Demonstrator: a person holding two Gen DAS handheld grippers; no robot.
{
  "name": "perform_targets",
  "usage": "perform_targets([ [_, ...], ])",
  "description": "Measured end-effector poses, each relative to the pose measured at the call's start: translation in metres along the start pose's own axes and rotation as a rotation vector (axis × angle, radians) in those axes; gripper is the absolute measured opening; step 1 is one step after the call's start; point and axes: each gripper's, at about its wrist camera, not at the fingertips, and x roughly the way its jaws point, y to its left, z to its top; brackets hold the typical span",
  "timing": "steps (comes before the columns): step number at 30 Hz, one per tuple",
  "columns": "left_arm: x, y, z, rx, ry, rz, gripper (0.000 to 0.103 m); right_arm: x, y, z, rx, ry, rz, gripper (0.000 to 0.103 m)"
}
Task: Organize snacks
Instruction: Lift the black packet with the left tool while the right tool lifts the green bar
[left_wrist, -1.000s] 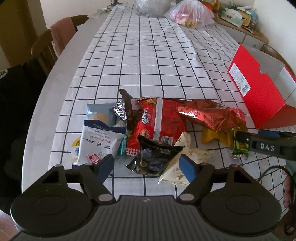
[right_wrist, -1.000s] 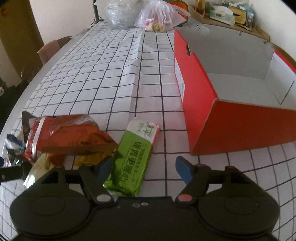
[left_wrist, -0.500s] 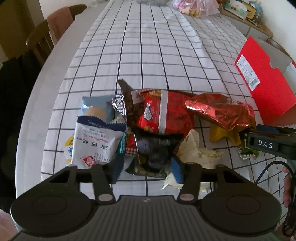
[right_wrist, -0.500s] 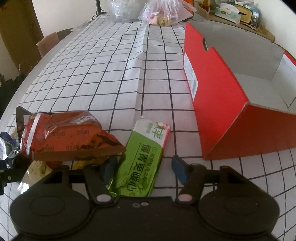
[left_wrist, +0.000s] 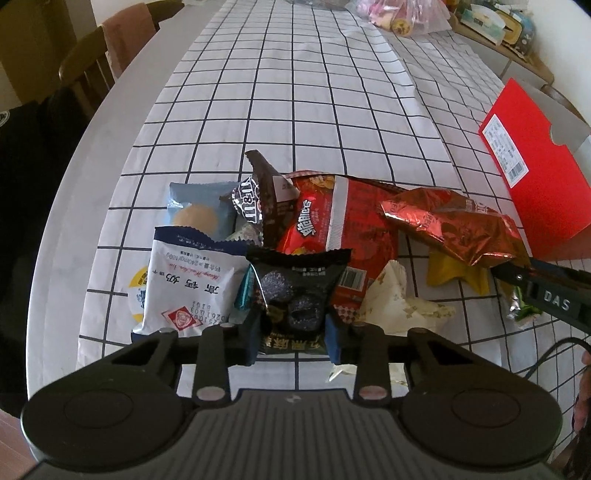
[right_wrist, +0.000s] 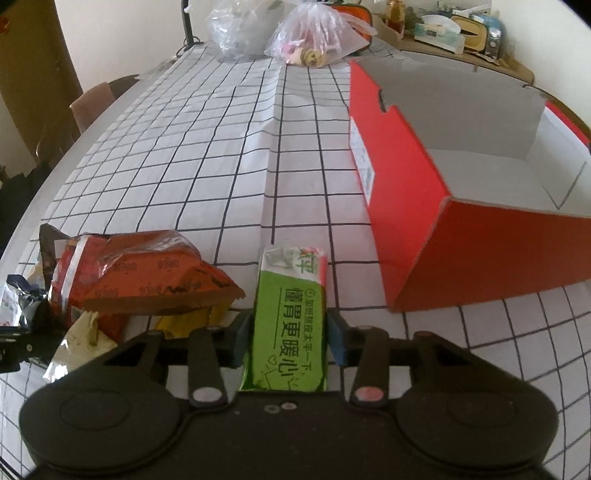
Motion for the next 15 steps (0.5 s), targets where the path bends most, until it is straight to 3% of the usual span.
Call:
perform_targets([
  [15, -0.036, -0.001, -0.012, -0.040, -0.009, -0.033, 0.032, -0.065, -0.013, -0.016, 0.070, -0.053, 0.034, 0.041],
])
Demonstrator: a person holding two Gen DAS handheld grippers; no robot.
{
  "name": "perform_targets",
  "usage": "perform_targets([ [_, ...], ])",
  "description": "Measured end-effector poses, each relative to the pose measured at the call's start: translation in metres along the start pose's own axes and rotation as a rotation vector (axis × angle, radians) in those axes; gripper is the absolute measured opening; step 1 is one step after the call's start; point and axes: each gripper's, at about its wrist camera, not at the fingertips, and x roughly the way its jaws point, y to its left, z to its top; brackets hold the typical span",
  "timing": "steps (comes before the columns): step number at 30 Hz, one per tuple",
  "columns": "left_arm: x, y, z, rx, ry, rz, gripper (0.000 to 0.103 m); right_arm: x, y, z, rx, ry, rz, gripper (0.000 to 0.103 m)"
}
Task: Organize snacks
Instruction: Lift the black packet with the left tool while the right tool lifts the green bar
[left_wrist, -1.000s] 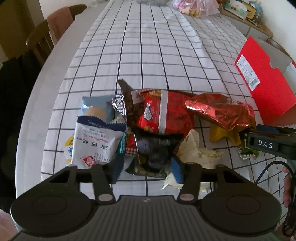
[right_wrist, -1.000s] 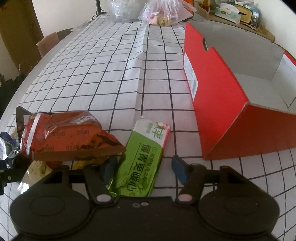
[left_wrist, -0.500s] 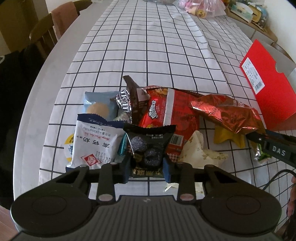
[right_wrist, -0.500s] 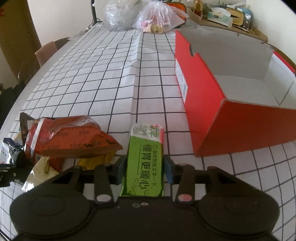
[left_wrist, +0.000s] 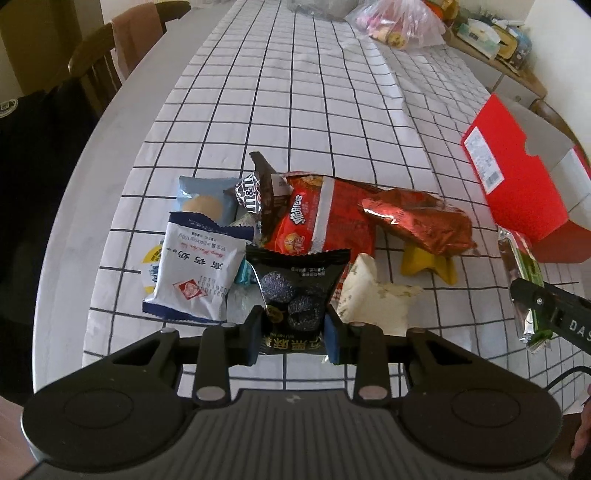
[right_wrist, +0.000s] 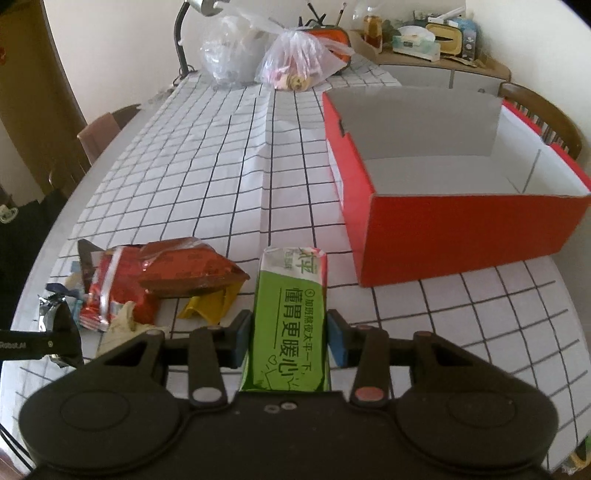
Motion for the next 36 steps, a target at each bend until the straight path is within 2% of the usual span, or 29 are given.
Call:
perform_targets([
  [10, -0.037, -0.016, -0.005, 0.022, 0.014, -0.021, 0.032, -0.058, -0.004, -0.004, 0.016, -0.064, 0.031, 0.041],
  [21, -0.077, -0.074, 0.004, 0.132, -0.061, -0.099, 0.032, -0.100, -0.032, 0.014, 0.009, -0.125, 0.026, 0.041],
  [29, -0.089, -0.127, 0.023, 0.189, -0.115, -0.130, 0.032, -0.109, -0.072, 0.044, -0.004, -0.163, 0.012, 0.041],
  [36, -0.080, -0.186, 0.047, 0.209, -0.131, -0.127, 0.032, -0.096, -0.118, 0.079, -0.015, -0.171, 0.010, 0.041],
])
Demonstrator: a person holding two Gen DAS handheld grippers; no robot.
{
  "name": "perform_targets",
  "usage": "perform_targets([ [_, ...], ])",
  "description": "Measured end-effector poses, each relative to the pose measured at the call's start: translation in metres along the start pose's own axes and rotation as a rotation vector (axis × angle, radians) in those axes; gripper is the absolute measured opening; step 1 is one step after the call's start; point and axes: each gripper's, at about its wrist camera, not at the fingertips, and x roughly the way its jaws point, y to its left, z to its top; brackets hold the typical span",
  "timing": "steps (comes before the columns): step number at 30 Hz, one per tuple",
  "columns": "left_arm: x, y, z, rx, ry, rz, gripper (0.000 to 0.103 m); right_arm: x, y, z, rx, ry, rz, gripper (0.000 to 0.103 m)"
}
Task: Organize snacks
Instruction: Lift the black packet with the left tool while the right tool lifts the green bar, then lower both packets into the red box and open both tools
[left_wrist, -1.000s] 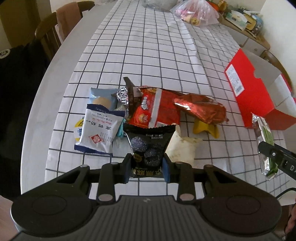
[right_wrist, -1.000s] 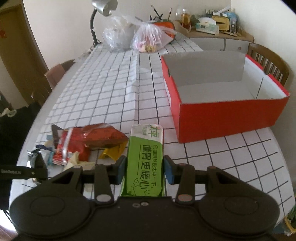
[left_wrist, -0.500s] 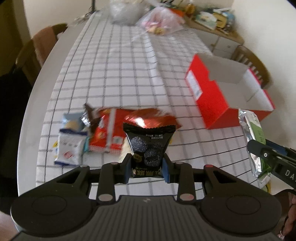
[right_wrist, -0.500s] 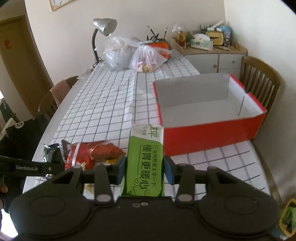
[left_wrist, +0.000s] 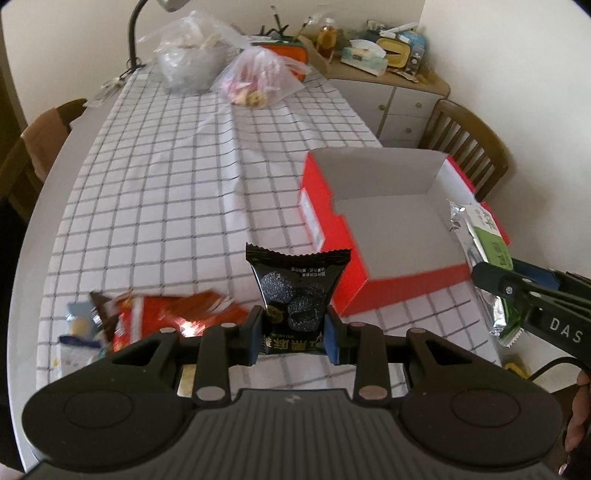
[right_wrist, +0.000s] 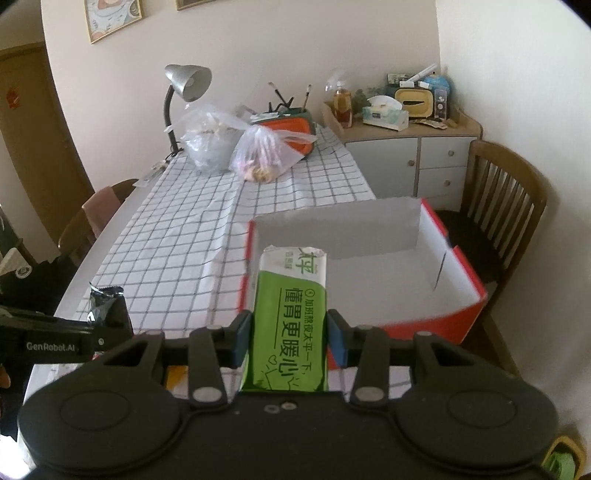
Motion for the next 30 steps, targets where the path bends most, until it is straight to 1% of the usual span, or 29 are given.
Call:
perform_targets([
  [7, 0.035, -0.052, 0.035, 0.009, 0.012, 0.014, 0.032, 0.032, -0.047, 0.021, -0.019, 0.037, 0.013, 0.041],
  [11, 0.057, -0.074, 0.052, 0.014, 0.021, 0.023, 0.032, 0.052, -0.068, 0.032, -0.033, 0.059, 0.018, 0.041],
  [16, 0.088, -0.098, 0.072, 0.012, 0.059, 0.042, 0.032, 0.080, -0.090, 0.041, -0.047, 0.095, 0.015, 0.041],
  [22, 0.122, -0.116, 0.091, 0.014, 0.120, 0.061, 0.032, 0.115, -0.098, 0.048, -0.089, 0.151, 0.021, 0.041],
  [24, 0.135, -0.118, 0.097, 0.012, 0.146, 0.077, 0.032, 0.127, -0.099, 0.049, -0.103, 0.171, 0.023, 0.041],
  [30, 0.168, -0.123, 0.108, 0.010, 0.214, 0.086, 0.032, 0.156, -0.098, 0.046, -0.165, 0.233, 0.028, 0.041],
])
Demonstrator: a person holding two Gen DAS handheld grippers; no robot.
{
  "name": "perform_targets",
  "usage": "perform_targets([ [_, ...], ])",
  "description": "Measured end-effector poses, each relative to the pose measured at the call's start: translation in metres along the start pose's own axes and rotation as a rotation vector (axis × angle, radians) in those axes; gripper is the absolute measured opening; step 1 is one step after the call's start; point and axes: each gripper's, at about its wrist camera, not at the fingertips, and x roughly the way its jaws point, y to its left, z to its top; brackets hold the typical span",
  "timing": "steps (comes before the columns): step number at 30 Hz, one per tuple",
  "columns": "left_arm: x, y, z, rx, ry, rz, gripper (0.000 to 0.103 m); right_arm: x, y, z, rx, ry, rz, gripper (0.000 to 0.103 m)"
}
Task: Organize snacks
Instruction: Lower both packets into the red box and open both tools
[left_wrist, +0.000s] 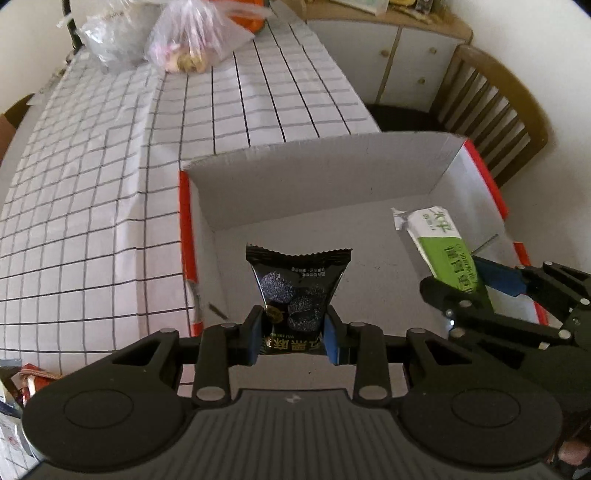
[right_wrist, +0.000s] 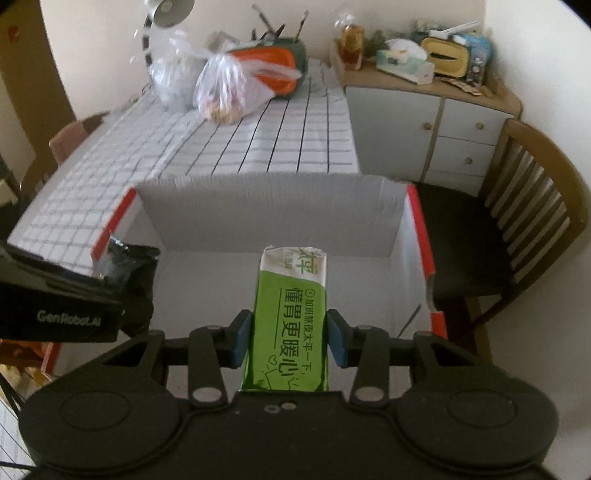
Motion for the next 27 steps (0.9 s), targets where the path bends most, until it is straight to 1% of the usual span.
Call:
perform_targets([
  [8, 0.032, -0.013, 0.004, 0.032, 0.078, 0.044, 0.032, 0.026, 0.002, -0.004, -0.074, 0.083, 0.020, 0.041],
  [11, 0.042, -0.018, 0.002, 0.045, 0.106, 0.040, 0.032, 0.033, 0.003, -0.006, -0.090, 0.115, 0.023, 0.041],
  [13, 0.047, -0.020, 0.001, 0.053, 0.121, 0.051, 0.032, 0.038, 0.002, -0.008, -0.090, 0.136, 0.026, 0.041],
  [17, 0.058, -0.022, -0.001, 0.054, 0.149, 0.062, 0.032, 0.041, 0.000, -0.011, -0.090, 0.153, 0.041, 0.042],
  [19, 0.062, -0.022, -0.002, 0.051, 0.161, 0.066, 0.032, 0.042, 0.000, -0.012, -0.098, 0.155, 0.051, 0.041],
  [23, 0.070, -0.023, -0.005, 0.047, 0.178, 0.081, 0.033, 0.041, 0.000, -0.013, -0.102, 0.158, 0.058, 0.043],
  [27, 0.068, -0.020, -0.007, 0.034, 0.173, 0.061, 0.034, 0.035, -0.003, -0.014, -0.096, 0.146, 0.066, 0.048],
])
